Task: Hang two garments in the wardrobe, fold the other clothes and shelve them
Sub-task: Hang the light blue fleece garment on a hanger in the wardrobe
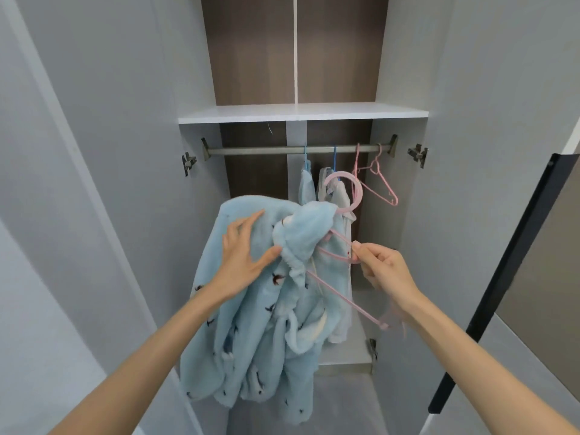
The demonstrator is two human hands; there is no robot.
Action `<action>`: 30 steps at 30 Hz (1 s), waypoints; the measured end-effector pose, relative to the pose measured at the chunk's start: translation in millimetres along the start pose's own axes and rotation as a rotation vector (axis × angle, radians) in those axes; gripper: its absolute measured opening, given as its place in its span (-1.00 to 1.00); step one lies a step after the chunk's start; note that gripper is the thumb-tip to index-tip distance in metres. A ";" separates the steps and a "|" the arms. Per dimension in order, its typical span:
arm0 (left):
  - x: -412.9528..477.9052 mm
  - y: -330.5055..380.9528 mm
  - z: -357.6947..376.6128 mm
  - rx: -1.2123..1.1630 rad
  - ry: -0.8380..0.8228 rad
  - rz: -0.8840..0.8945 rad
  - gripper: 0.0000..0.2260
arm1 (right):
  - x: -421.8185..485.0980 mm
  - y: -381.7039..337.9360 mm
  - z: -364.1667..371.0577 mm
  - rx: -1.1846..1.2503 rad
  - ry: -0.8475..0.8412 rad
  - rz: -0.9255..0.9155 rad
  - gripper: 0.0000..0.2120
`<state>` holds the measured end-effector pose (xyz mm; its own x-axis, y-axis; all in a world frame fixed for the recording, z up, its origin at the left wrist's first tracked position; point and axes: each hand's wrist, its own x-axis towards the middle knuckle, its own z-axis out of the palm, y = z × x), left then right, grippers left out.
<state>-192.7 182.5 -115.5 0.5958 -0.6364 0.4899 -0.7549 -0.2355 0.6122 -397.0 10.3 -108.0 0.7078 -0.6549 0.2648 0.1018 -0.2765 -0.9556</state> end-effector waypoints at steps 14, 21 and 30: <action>39.5 5.8 -14.6 -0.131 0.333 -0.027 -0.85 | 7.7 -5.9 -28.2 0.047 0.195 0.177 -0.50; 82.3 28.2 -40.6 0.040 0.217 0.063 -0.90 | 5.7 24.3 -55.5 -0.241 0.160 0.103 -0.48; 103.4 33.0 -44.1 0.297 -0.061 0.034 -0.75 | -3.8 38.1 -62.1 0.134 0.086 0.284 -0.53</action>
<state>-143.9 141.3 -17.2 0.5578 -0.6888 0.4631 -0.8267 -0.4118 0.3834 -439.2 -41.5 -137.3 0.6598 -0.7513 -0.0103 0.0042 0.0174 -0.9998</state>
